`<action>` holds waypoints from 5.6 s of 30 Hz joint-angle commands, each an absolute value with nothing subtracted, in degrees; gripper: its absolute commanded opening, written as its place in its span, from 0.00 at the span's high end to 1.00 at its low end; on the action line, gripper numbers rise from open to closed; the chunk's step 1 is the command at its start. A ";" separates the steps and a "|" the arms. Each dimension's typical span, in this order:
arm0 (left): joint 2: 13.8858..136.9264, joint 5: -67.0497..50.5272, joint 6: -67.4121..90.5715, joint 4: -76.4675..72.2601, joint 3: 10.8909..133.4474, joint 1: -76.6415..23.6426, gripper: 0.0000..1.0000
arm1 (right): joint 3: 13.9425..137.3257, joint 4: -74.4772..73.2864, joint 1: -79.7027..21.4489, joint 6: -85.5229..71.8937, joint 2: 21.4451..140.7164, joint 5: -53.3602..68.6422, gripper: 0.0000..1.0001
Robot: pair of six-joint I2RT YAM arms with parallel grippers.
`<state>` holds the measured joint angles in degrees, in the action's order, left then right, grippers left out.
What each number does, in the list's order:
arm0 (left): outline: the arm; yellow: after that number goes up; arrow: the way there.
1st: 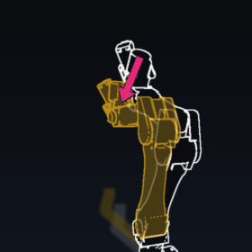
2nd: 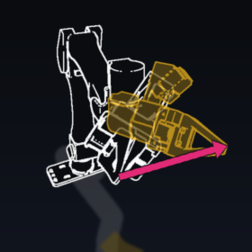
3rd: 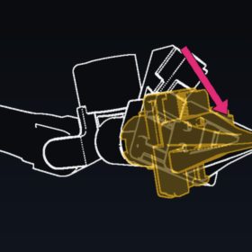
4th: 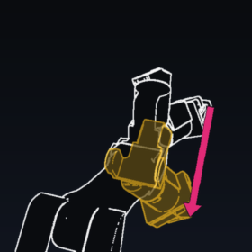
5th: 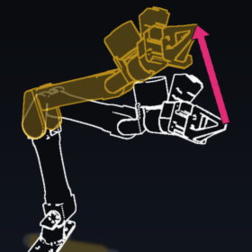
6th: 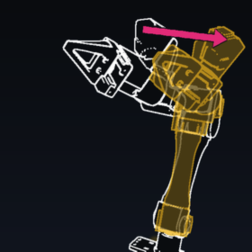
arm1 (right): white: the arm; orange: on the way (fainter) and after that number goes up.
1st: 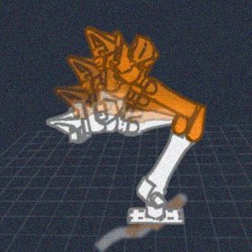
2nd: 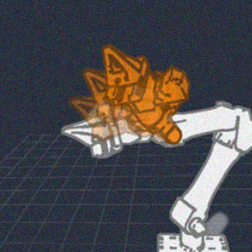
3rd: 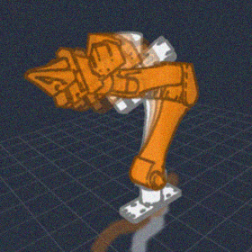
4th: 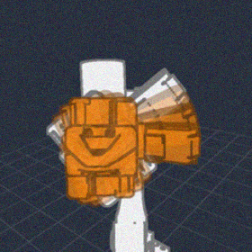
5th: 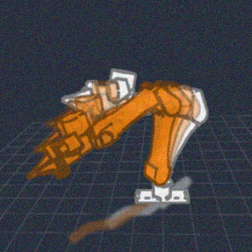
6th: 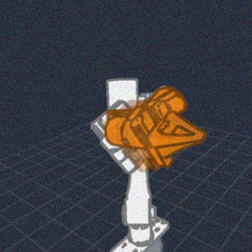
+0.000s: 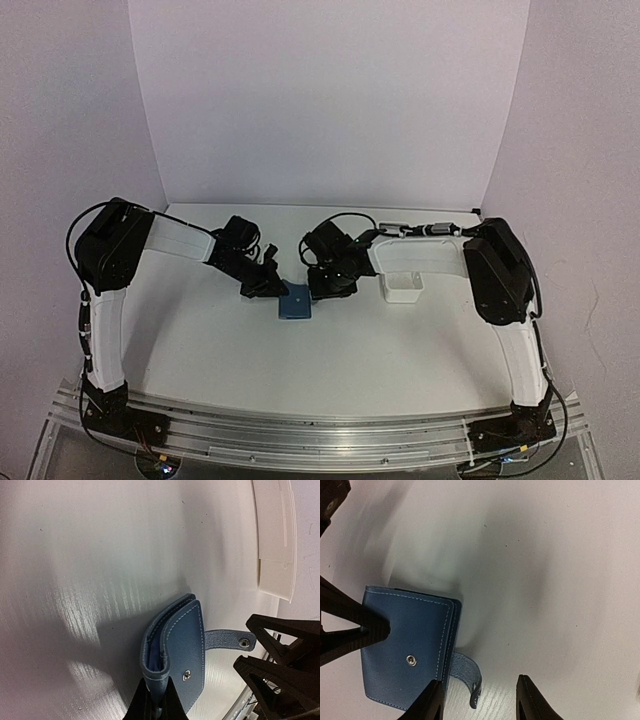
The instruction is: Put the credit cards into the card holder
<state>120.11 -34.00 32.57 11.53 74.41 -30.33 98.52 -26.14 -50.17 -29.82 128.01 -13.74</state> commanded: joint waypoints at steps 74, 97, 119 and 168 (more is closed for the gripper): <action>106.95 -27.70 -5.51 21.71 73.40 -28.39 0.12 | 111.26 -18.71 -51.49 -37.43 129.23 -0.44 1.00; 108.54 -26.58 6.39 21.27 75.58 -26.83 0.28 | 89.23 -17.85 -45.12 -42.63 126.02 -1.19 1.00; 111.97 -45.60 20.07 12.39 71.08 -26.81 0.79 | 90.88 -16.99 -45.10 -42.69 129.05 -0.44 1.00; 108.66 -38.35 23.70 17.02 72.89 -28.03 1.00 | 109.20 -20.90 -54.66 -33.91 131.96 -5.56 0.47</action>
